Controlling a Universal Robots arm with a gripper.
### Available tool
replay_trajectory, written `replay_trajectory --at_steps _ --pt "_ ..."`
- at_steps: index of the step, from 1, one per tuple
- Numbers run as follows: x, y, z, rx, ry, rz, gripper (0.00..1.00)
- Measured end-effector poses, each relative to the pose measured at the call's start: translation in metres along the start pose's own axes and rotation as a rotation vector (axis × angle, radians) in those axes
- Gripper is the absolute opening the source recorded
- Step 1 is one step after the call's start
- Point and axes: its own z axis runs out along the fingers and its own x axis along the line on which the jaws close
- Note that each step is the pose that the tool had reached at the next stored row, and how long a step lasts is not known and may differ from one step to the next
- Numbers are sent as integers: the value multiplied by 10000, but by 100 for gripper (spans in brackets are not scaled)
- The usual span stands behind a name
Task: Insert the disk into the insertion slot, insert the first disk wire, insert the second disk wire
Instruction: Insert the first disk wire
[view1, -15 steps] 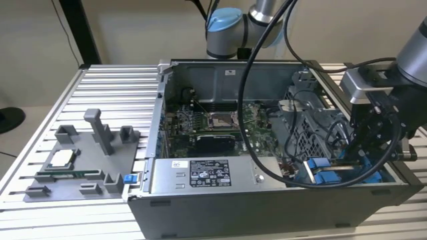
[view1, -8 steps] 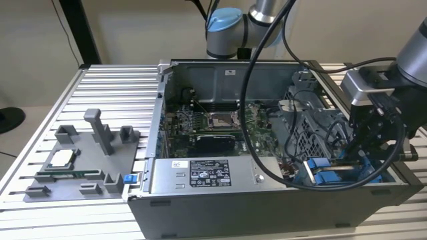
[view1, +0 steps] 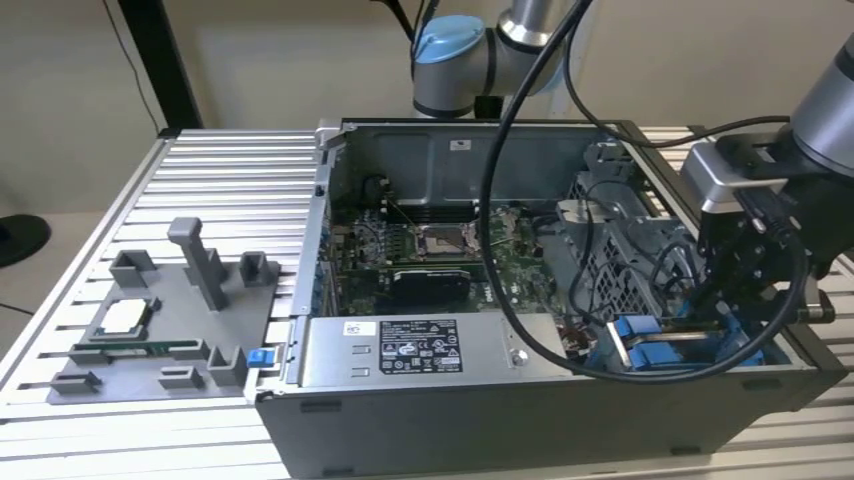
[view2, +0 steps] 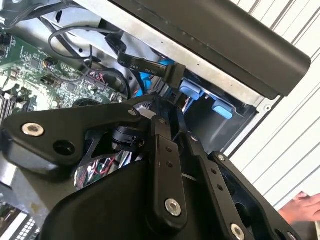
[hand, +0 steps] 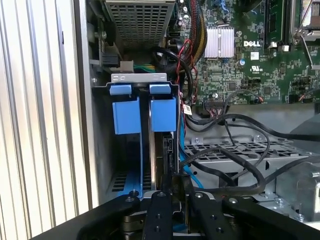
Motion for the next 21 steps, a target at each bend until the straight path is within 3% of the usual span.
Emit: replay_trajectory --at_steps 6,14,15,21 --pt "3 1 25 51 -5 -18 0" --pt "8 3 84 55 8 -20 0" --pt "9 4 90 54 -4 -20 100" --pt "-5 -1 -56 17 9 -16 100"
